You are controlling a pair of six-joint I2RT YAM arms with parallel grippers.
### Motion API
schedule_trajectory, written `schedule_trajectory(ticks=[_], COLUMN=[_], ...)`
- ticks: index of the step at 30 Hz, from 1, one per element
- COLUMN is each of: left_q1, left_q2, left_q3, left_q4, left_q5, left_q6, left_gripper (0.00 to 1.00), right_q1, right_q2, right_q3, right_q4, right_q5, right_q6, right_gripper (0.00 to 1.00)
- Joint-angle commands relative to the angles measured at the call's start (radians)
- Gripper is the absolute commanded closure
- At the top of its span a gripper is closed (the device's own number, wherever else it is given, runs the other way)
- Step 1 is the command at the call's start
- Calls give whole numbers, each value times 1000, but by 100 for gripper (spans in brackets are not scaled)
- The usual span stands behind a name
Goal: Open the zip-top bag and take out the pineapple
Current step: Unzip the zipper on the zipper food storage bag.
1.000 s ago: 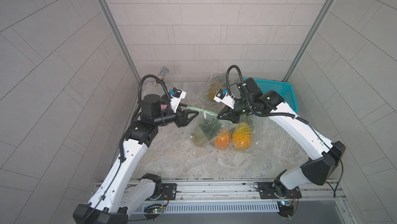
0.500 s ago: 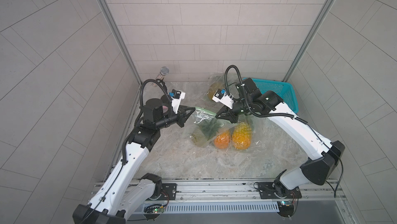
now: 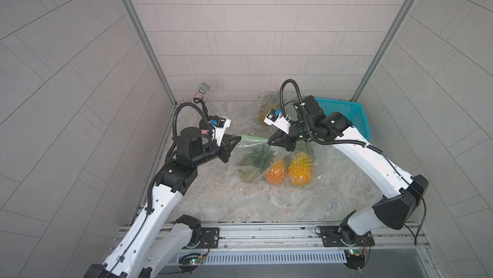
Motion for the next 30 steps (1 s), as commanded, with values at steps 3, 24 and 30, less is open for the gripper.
schedule_trajectory(ticks=[3, 24, 30], left_q1=[46, 62, 75], left_q2=[-53, -69, -66], left_q3=[18, 36, 48], left_q4=[-15, -42, -44], left_q5=[-230, -317, -314], left_q6=[37, 52, 55], left_gripper=[100, 100, 100], right_q1=[-92, -144, -164], right_q2=[-57, -44, -63], right_q3=[-8, 16, 8], right_q4=[-188, -352, -365], right_q5=[92, 157, 198], right_q6=[-37, -111, -110], right_gripper=[95, 92, 92])
